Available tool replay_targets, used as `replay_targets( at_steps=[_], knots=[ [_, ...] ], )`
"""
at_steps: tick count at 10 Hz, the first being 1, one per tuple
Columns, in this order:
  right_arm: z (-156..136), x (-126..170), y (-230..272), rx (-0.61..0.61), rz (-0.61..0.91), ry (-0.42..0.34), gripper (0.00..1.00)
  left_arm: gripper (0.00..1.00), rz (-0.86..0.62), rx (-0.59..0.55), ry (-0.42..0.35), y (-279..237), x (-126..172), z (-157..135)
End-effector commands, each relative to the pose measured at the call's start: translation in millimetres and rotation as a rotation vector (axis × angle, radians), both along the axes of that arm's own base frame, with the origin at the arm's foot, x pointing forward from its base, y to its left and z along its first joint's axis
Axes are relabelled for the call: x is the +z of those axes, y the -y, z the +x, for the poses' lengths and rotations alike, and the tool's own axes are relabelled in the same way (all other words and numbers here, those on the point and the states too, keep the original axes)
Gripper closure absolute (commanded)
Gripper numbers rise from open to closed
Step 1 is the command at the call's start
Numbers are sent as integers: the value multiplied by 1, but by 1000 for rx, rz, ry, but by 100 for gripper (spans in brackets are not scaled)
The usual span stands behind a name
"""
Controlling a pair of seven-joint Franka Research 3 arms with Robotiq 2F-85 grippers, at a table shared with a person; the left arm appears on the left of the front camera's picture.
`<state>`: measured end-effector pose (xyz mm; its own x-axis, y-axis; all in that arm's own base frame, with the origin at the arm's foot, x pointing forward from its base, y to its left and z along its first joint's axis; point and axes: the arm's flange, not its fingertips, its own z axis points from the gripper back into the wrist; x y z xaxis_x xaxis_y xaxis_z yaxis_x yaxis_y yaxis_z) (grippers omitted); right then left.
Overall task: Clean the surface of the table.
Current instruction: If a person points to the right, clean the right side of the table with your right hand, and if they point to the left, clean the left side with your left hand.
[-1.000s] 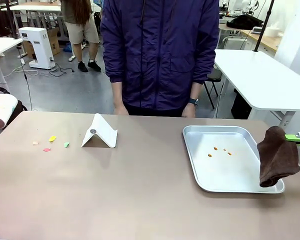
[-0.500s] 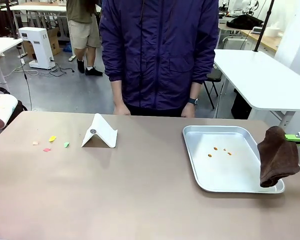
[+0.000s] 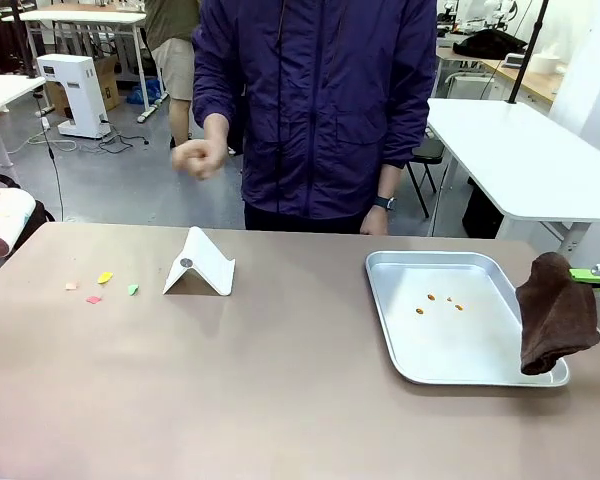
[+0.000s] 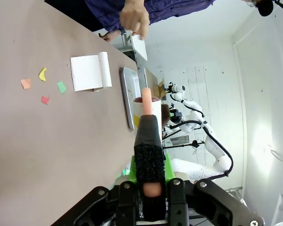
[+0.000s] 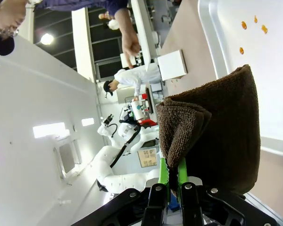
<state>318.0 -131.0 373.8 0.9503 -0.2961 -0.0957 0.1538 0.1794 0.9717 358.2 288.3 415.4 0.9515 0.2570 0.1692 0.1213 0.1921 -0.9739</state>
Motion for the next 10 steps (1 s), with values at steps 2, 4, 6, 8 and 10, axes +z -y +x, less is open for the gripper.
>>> replay_targets(
  at_steps=[2,4,6,8,10],
  knots=[
    [-5,1,-5,-1,4,-11,100,100,-19,-1,11,1,4,-1],
    [-5,1,-5,-1,4,-11,100,100,-19,-1,11,1,4,-1],
    [-5,1,-5,-1,4,-11,100,78,0,0,0,0,0,0],
    [-5,1,-5,-1,4,-11,100,78,70,45,-24,1,-1,3],
    [-5,1,-5,-1,4,-11,100,78,215,175,-130,5,-7,12]
  ],
)
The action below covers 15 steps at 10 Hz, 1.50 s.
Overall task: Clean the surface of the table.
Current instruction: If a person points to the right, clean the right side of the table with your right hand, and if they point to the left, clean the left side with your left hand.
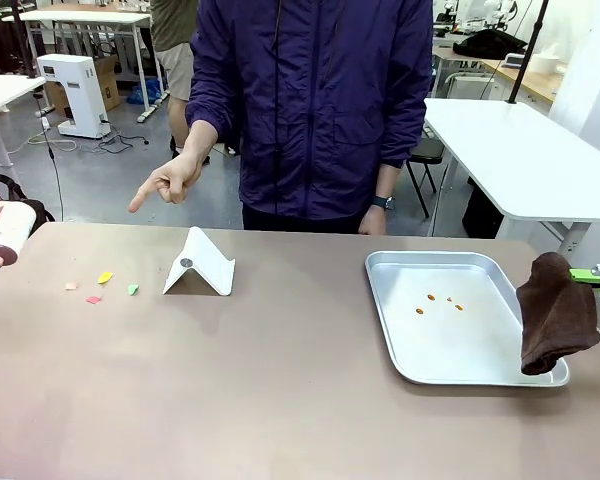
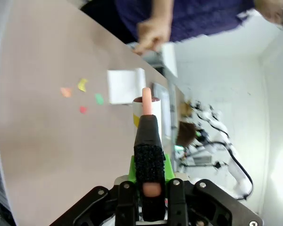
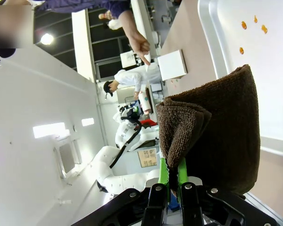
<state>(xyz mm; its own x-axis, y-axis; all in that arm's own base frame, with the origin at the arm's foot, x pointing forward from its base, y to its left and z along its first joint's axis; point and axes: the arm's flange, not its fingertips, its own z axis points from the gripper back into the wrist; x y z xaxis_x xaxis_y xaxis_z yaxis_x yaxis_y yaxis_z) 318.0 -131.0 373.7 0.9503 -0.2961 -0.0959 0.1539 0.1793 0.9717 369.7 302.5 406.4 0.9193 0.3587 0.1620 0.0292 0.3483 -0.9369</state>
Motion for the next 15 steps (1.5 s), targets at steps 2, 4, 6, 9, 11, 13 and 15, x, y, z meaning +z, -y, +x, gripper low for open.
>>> replay_targets(
  at_steps=[2,4,6,9,11,13,15],
  knots=[
    [-5,1,-5,-1,4,-11,100,78,121,118,-140,20,-2,16],
    [-5,1,-5,-1,4,-11,100,78,199,141,-192,24,-15,31],
    [-5,1,-5,-1,4,-11,100,78,243,137,-227,27,-23,37],
    [-5,1,-5,-1,4,-11,100,78,304,91,-278,34,-30,44],
    [-5,1,-5,-1,4,-11,100,78,332,74,-294,41,-37,50],
    [-5,1,-5,-1,4,-11,100,78,354,102,-279,45,-42,57],
    [-5,1,-5,-1,4,-11,100,78,355,137,-254,46,-44,60]
  ],
)
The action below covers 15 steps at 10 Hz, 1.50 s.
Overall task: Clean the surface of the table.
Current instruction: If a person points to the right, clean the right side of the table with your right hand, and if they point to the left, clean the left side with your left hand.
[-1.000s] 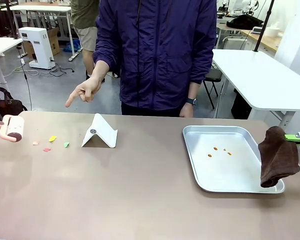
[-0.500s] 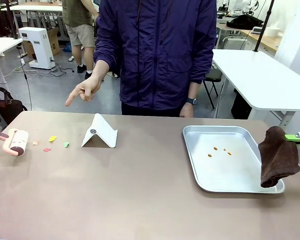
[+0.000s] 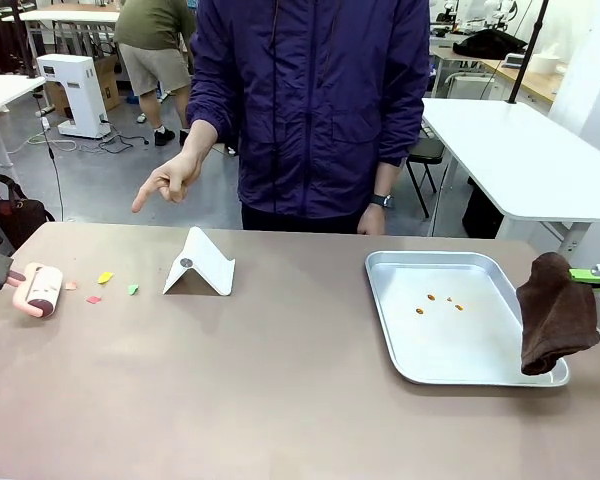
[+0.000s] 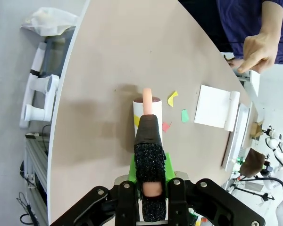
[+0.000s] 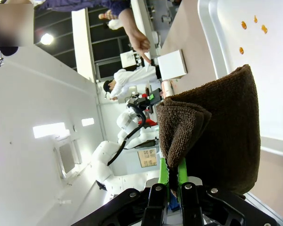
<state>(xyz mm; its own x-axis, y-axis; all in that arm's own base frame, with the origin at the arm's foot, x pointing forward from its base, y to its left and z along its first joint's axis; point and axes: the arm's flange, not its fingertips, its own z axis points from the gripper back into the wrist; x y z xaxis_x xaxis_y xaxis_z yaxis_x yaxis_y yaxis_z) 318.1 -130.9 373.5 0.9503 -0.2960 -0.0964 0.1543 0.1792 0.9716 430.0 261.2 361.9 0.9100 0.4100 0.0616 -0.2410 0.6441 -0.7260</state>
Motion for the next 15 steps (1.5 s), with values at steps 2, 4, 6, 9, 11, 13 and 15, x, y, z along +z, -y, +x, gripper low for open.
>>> replay_targets(
  at_steps=[2,4,6,9,11,13,15],
  knots=[
    [-5,2,-5,-1,4,-10,100,78,5,38,23,7,-1,1],
    [-5,2,-5,-1,4,-10,100,78,2,61,64,10,-3,3],
    [-5,2,-5,-1,4,-10,100,78,-4,43,96,11,-1,1],
    [-5,2,-5,-1,4,-10,100,78,-7,50,76,11,-3,3],
    [-5,2,-5,-1,4,-10,100,78,1,43,46,12,-7,4],
    [-5,2,-5,-1,4,-10,100,78,9,47,40,14,-8,7],
    [-5,2,-5,-1,4,-10,100,78,21,20,15,27,-17,14]
  ],
)
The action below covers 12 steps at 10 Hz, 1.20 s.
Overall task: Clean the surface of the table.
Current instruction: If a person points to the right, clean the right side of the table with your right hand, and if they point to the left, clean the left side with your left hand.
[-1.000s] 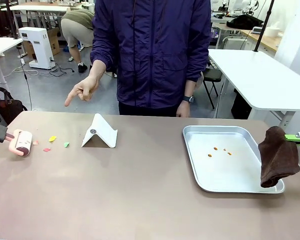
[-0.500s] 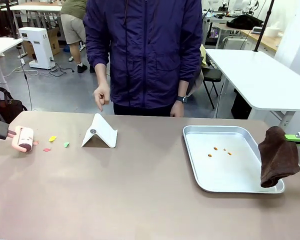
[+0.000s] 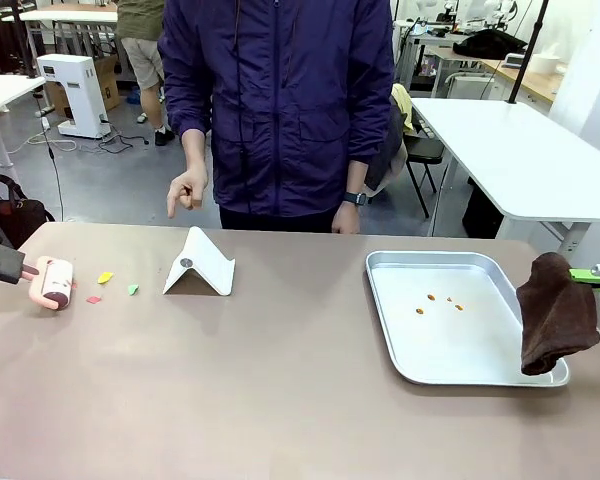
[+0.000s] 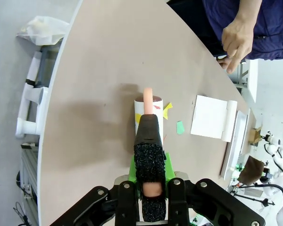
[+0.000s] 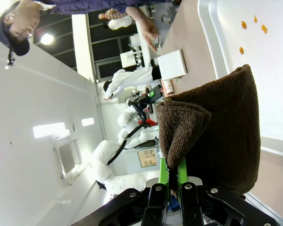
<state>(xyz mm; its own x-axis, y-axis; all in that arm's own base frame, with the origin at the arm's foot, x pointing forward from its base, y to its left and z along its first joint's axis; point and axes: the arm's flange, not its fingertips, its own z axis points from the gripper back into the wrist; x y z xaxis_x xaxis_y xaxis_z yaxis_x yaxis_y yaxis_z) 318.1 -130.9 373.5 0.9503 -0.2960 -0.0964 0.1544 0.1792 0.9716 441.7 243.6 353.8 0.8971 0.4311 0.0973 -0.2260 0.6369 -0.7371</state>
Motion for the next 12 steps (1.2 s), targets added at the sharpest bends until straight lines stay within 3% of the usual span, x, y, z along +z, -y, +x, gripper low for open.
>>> replay_targets(
  at_steps=[1,5,8,12],
  knots=[
    [-5,2,-5,-1,4,-10,100,78,29,-20,-42,21,-13,10],
    [-5,2,-5,-1,4,-10,100,78,8,-71,-120,65,-24,50],
    [-5,2,-5,-1,4,-10,100,78,19,-136,-153,100,-35,60],
    [-5,2,-5,-1,4,-10,100,78,-25,-188,-130,134,-27,73]
  ],
)
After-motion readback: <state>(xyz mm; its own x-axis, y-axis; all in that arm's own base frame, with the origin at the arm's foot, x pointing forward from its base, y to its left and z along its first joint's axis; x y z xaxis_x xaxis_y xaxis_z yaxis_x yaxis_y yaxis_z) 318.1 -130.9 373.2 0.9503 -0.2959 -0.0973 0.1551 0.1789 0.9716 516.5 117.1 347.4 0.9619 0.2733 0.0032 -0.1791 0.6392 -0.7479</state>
